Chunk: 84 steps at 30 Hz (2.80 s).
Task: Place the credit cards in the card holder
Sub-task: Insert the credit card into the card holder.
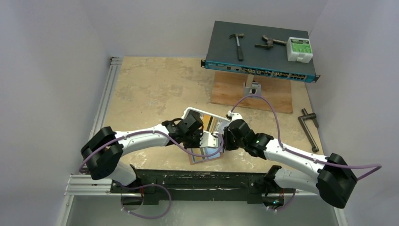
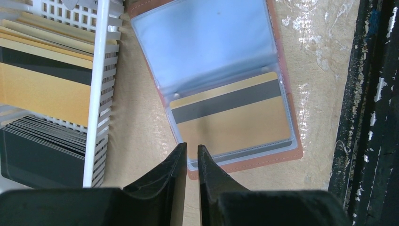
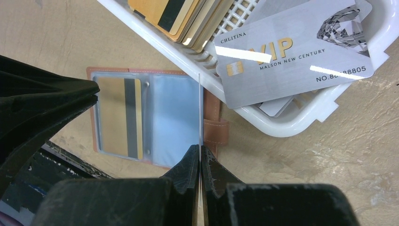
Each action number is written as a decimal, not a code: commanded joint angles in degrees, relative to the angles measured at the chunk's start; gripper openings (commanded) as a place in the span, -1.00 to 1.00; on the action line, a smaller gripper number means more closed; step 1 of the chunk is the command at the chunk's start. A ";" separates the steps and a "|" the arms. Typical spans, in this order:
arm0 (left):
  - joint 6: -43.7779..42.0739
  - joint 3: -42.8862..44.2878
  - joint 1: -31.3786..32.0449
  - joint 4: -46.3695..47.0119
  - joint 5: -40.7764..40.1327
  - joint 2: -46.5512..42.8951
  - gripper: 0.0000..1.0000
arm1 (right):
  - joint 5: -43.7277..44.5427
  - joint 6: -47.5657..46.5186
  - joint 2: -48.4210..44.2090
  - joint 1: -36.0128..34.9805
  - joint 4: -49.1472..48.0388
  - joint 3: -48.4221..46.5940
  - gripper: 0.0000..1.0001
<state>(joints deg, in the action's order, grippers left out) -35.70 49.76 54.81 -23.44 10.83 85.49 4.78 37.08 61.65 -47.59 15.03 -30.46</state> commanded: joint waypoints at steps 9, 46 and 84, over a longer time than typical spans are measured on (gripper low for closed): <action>-1.03 -0.22 0.82 0.60 -0.63 -1.55 -0.75 | 2.83 0.18 -1.00 -0.52 -0.94 0.07 -1.00; -7.75 -4.77 1.09 0.51 -3.95 -2.28 -0.80 | -2.38 9.20 0.05 -3.91 -12.60 9.00 -1.00; -9.47 -6.43 2.21 1.74 -5.55 -2.94 -0.89 | -2.30 15.22 -12.38 -2.92 -12.58 11.14 -1.00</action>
<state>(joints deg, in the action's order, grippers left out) -44.21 43.59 56.45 -21.89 5.32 84.07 -1.34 52.88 54.48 -50.94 -3.62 -17.54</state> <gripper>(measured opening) 0.058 0.004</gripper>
